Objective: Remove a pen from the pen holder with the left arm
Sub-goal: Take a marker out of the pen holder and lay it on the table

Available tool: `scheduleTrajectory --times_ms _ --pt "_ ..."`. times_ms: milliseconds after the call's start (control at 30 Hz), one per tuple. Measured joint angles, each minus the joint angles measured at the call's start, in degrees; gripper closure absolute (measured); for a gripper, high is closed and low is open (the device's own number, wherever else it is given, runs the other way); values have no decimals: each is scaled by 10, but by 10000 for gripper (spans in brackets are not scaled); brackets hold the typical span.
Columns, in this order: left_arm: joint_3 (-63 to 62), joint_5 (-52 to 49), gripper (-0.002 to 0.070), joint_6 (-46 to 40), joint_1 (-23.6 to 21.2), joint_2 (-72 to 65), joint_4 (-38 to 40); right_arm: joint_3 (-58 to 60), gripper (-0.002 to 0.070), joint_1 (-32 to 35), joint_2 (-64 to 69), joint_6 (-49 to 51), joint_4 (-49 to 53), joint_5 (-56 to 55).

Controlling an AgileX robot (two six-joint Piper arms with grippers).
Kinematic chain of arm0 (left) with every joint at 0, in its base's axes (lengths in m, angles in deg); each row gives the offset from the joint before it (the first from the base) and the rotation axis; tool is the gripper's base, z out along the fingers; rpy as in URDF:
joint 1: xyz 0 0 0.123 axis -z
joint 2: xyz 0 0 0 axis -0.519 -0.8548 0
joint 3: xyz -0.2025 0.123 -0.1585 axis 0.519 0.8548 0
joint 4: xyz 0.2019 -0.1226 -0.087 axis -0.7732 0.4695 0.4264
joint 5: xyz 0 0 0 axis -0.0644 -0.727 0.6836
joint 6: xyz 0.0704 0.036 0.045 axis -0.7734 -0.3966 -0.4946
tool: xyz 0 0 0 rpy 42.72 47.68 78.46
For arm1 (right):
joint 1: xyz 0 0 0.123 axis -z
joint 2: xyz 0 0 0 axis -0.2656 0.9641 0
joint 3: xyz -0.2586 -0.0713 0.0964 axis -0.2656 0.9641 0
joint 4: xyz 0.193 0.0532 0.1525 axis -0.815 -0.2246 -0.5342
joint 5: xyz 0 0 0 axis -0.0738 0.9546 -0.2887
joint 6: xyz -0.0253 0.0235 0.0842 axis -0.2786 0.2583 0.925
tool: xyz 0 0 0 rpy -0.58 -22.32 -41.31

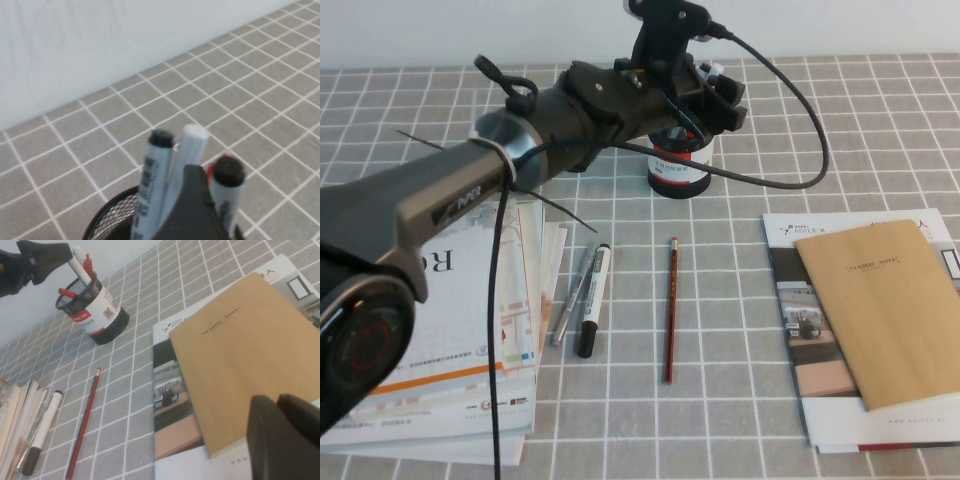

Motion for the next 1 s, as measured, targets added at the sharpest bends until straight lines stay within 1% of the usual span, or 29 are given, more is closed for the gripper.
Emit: scheduleTrajectory --times_ms 167,500,600,633,867,933,1000 --pt "-4 32 182 -1 0 -24 30 0 689 0 0 0 0 0" --pt "-42 39 181 -2 0 -61 80 0 689 0 0 0 0 0" --pt "-44 40 210 -2 0 -62 83 0 689 0 0 0 0 0" --pt "-44 40 235 -2 0 -62 83 0 689 0 0 0 0 0" --pt "-44 41 498 -5 0 -62 85 0 689 0 0 0 0 0" --pt "-44 41 543 -10 0 -62 85 0 689 0 0 0 0 0" --pt "-44 41 557 -16 0 -62 85 0 689 0 0 0 0 0"
